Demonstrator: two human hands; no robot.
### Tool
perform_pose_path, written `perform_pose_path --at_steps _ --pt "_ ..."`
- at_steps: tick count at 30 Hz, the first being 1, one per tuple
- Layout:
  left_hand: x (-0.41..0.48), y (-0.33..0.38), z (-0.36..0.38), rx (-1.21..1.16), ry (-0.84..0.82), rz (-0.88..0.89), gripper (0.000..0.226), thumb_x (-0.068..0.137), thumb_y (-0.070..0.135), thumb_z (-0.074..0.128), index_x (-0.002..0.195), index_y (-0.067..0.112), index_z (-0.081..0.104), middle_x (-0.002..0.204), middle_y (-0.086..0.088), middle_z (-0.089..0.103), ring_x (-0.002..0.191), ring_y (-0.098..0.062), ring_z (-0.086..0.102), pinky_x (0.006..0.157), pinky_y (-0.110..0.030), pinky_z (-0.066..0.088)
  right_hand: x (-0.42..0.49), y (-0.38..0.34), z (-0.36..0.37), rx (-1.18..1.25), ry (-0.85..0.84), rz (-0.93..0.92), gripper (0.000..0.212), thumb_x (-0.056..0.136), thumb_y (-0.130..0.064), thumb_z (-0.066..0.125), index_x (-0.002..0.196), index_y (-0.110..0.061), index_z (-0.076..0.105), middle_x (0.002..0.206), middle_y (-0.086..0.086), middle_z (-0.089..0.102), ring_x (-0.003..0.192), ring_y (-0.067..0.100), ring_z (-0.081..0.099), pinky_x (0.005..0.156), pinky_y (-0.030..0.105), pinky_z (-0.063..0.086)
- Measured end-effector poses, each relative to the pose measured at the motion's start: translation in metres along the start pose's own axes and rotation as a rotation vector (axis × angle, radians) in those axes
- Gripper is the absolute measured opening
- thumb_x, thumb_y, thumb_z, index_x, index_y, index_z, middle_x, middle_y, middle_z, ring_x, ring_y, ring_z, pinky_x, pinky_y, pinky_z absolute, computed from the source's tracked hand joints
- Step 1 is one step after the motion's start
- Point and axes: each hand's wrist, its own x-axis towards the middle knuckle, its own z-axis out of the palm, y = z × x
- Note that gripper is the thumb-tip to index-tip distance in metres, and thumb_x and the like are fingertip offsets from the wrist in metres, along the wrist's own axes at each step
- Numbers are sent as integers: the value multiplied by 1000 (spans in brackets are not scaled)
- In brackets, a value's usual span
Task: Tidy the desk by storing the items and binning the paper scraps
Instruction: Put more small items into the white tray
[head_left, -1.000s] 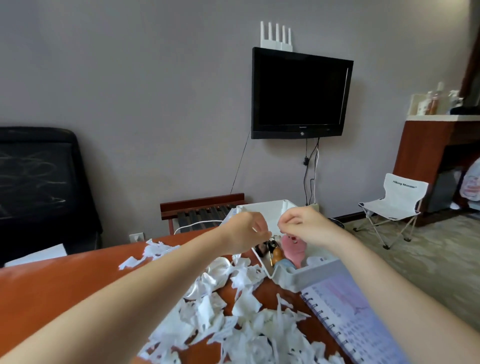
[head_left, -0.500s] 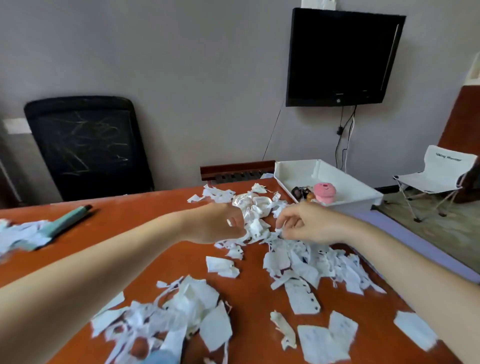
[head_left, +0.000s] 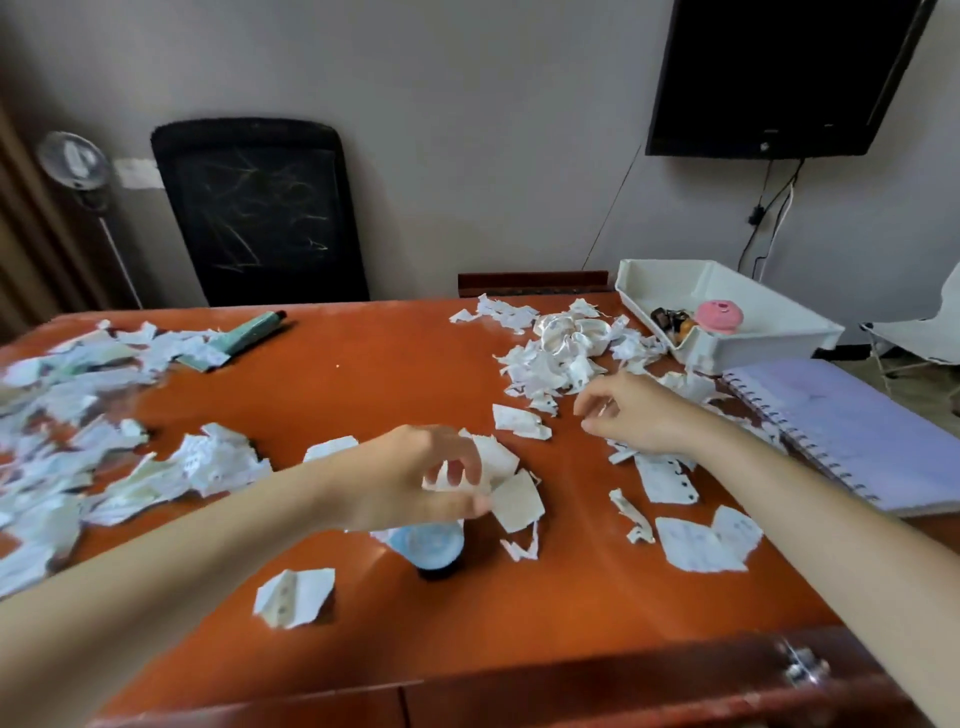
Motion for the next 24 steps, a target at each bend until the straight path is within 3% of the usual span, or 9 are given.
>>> perform_pose_path --at_steps 5,8,13,17,20,24 --pt "-26 -2 15 209 4 40 48 77 64 58 116 37 49 110 17 52 88 -4 53 72 -17 46 5 -2 9 38 55 20 11 90 -15 59 99 -20 64 100 -4 62 88 7 55 75 21 42" --pt "-27 -11 22 185 51 61 44 79 59 60 116 36 50 110 16 53 83 -3 50 62 -7 36 11 -2 13 26 63 26 12 90 -16 59 101 -20 64 102 -3 63 91 10 57 78 23 45" --pt "-19 -22 19 38 105 101 40 81 55 59 116 35 55 104 15 56 82 -2 54 67 -13 45 31 1 13 -13 114 54 20 90 -16 58 109 -16 63 113 0 60 99 14 55 83 27 45" --pt "-1 -30 1 -62 213 118 36 83 49 61 112 27 59 94 19 54 83 3 52 68 -7 43 59 6 6 -57 234 98 21 91 -18 55 111 -17 62 118 1 59 99 16 54 84 31 47" --pt "16 -36 -15 -64 279 88 35 83 46 61 112 25 60 97 17 54 82 0 54 69 -8 47 84 12 0 -75 321 188 21 90 -17 53 109 -16 63 116 5 63 101 24 59 87 40 51" --pt "38 -54 -26 -47 381 -21 35 81 44 65 110 26 60 104 11 59 87 -6 59 71 -16 54 118 19 -5 -52 321 261 30 90 -17 53 120 -16 58 121 7 60 104 28 57 84 36 49"
